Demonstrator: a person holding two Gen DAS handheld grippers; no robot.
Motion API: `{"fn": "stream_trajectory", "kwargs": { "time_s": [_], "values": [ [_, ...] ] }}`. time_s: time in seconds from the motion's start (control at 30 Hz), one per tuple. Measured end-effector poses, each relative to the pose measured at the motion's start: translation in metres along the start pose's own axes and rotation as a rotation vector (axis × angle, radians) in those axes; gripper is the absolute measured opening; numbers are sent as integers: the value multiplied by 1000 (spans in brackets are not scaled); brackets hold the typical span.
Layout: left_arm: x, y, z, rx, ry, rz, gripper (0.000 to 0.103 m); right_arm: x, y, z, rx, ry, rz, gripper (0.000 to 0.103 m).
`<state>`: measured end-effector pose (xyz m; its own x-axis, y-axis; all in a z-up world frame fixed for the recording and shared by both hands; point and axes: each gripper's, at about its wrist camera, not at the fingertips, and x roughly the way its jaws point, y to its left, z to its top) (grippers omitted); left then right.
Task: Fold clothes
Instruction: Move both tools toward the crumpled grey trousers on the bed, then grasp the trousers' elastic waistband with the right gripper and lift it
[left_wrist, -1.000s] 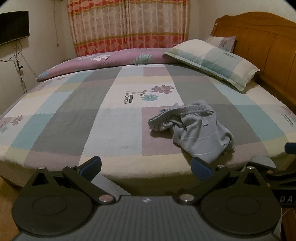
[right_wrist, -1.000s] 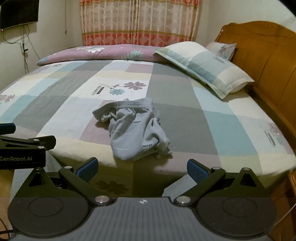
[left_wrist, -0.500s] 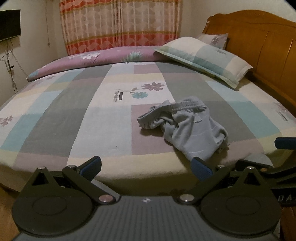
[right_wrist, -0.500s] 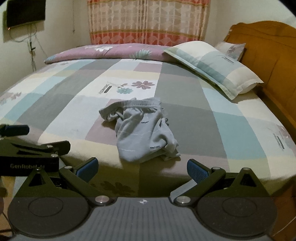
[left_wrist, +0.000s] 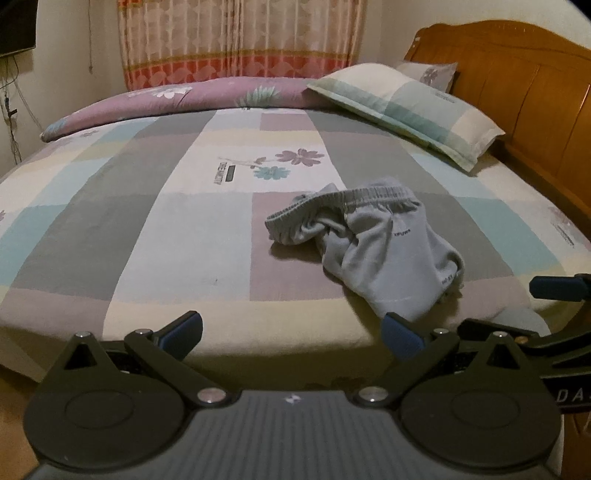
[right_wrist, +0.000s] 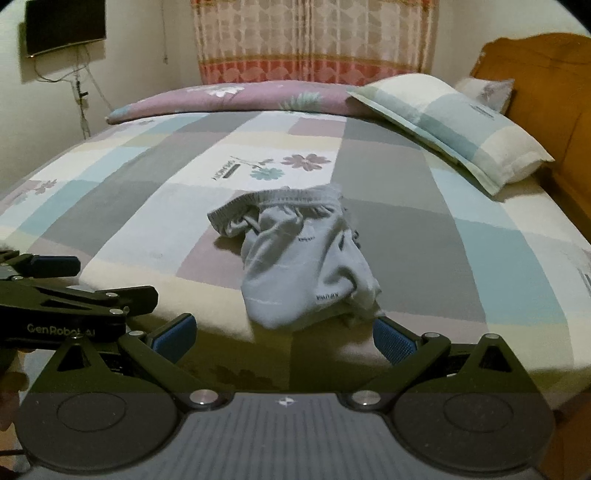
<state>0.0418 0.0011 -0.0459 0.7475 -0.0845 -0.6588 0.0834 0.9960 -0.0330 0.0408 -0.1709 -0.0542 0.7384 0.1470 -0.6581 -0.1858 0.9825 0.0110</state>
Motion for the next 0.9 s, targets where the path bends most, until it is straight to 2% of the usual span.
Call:
{"fn": "stream_trajectory", "kwargs": {
  "time_s": [0.2, 0.37, 0.47, 0.53, 0.67, 0.8, 0.9],
  "values": [
    [18, -2, 4, 42, -2, 10, 102, 17, -1, 5, -69, -18, 10, 103],
    [36, 4, 9, 20, -19, -49, 102, 38, -12, 15, -55, 18, 60, 102],
    [50, 8, 15, 0, 0, -81, 102, 51, -18, 22, -45, 49, 79, 95],
    [60, 8, 19, 3, 12, -87, 102, 60, -21, 26, -53, 68, 77, 87],
    [75, 8, 31, 27, 34, -99, 100, 75, -25, 37, -87, 84, 80, 84],
    [91, 8, 44, 59, 52, -104, 95, 85, -29, 49, -115, 75, 86, 81],
    [103, 9, 54, 74, 78, -101, 94, 90, -36, 59, -124, 62, 85, 77]
  ]
}}
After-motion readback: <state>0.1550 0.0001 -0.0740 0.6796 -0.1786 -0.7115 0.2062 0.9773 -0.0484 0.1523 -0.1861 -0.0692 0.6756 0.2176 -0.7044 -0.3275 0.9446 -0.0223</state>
